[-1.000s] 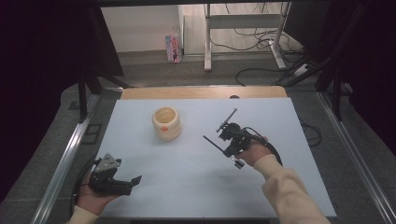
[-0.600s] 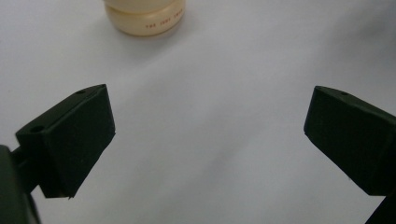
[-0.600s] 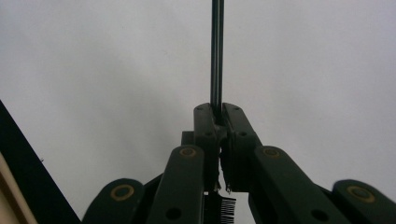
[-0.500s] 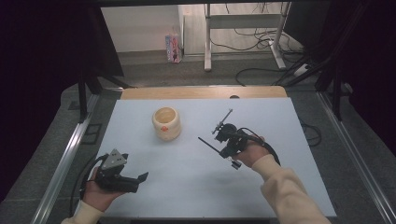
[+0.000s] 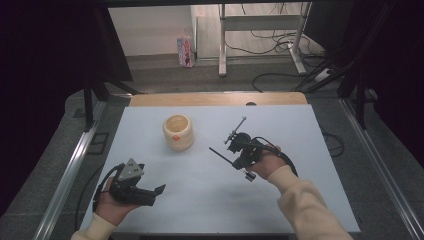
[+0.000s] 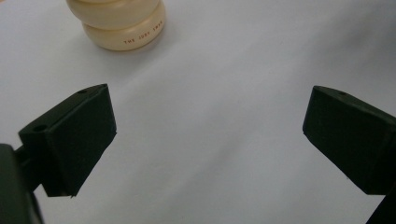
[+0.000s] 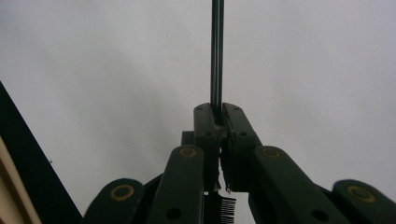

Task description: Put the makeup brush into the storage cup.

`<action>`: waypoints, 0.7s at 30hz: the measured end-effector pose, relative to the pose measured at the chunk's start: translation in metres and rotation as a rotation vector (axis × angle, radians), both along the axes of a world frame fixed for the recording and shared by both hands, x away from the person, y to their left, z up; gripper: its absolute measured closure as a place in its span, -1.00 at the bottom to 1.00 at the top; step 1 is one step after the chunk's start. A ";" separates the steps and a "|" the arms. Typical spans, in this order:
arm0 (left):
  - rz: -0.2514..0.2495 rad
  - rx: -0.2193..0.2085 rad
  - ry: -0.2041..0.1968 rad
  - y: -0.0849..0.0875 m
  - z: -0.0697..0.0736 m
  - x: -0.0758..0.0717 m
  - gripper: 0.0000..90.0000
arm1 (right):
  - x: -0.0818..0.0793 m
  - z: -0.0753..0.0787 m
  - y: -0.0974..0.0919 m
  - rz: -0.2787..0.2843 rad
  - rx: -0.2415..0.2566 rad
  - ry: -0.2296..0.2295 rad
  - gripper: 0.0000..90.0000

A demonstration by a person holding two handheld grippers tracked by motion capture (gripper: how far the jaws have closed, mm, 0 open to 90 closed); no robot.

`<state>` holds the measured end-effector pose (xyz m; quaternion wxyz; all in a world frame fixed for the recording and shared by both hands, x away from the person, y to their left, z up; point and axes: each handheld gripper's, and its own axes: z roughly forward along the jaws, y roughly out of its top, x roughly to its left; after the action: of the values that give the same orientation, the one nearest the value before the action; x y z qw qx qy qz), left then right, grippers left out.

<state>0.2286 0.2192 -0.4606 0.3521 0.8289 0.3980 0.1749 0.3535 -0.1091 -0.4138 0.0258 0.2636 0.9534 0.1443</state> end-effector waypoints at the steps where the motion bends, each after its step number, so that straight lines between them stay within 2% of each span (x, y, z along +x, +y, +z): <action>1: -0.001 0.001 0.000 0.000 0.000 0.000 -0.92 | 0.000 0.000 0.000 0.003 -0.002 0.004 0.89; 8: -0.010 0.003 -0.014 -0.007 0.004 0.002 -0.90 | 0.000 -0.002 0.003 0.008 0.003 0.015 0.89; 21: -0.067 0.017 -0.026 -0.027 0.014 0.010 -0.88 | -0.002 -0.004 0.013 0.042 0.006 0.027 0.89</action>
<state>0.2388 0.1919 -0.4463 0.3558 0.8424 0.3637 0.1772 0.3512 -0.0958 -0.4177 0.0091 0.2456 0.9586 0.1441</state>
